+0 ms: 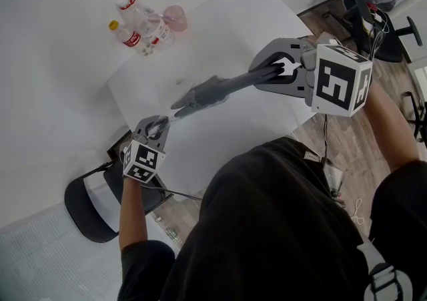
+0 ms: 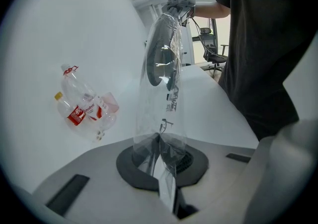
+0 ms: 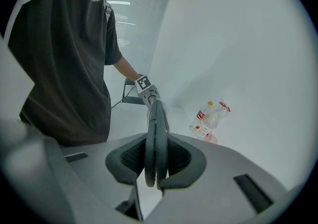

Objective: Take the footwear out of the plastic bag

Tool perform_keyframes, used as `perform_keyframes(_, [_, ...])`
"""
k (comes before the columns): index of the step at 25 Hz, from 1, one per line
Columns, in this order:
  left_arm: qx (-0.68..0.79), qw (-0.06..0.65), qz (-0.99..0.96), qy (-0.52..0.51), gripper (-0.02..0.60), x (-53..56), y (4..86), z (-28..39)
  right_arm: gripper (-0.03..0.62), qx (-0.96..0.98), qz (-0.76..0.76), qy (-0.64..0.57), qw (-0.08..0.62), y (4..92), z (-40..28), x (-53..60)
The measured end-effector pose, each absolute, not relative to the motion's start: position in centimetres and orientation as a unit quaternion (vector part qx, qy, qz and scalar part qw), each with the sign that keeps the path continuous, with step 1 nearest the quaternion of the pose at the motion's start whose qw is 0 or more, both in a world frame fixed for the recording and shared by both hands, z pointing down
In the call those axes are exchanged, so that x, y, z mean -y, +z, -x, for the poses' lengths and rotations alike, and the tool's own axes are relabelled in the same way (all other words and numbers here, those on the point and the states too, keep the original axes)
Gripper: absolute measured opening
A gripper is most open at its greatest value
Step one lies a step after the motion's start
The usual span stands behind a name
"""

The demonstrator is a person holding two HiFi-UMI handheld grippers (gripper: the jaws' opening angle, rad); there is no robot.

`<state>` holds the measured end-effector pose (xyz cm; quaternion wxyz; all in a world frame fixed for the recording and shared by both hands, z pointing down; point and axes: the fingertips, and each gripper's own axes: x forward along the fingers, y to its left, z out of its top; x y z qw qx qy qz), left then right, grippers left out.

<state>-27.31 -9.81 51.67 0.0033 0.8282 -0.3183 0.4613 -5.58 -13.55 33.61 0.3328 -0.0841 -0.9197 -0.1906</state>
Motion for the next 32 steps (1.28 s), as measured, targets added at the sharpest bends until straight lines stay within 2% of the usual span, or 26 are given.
perform_keyframes(16, [0.351,0.044,-0.821,0.447,0.025,9.7,51.0,28.8,0.075,0.926,0.066,-0.191,0.318,31.1,3.5,15.3])
perform_keyframes(25, [0.409,0.099,-0.812,0.405,0.025,10.1,50.7,31.6,0.075,0.937,0.017,-0.190,0.292,28.8,1.5,17.3])
perform_keyframes(28, [0.454,0.131,-0.797,0.377,0.025,10.7,50.5,33.2,0.075,0.945,-0.040,-0.186,0.267,27.6,0.5,18.7])
perform_keyframes(32, [0.517,0.149,-0.768,0.347,0.025,11.9,49.0,34.5,0.075,0.953,-0.147,-0.181,0.192,25.2,-0.5,21.1])
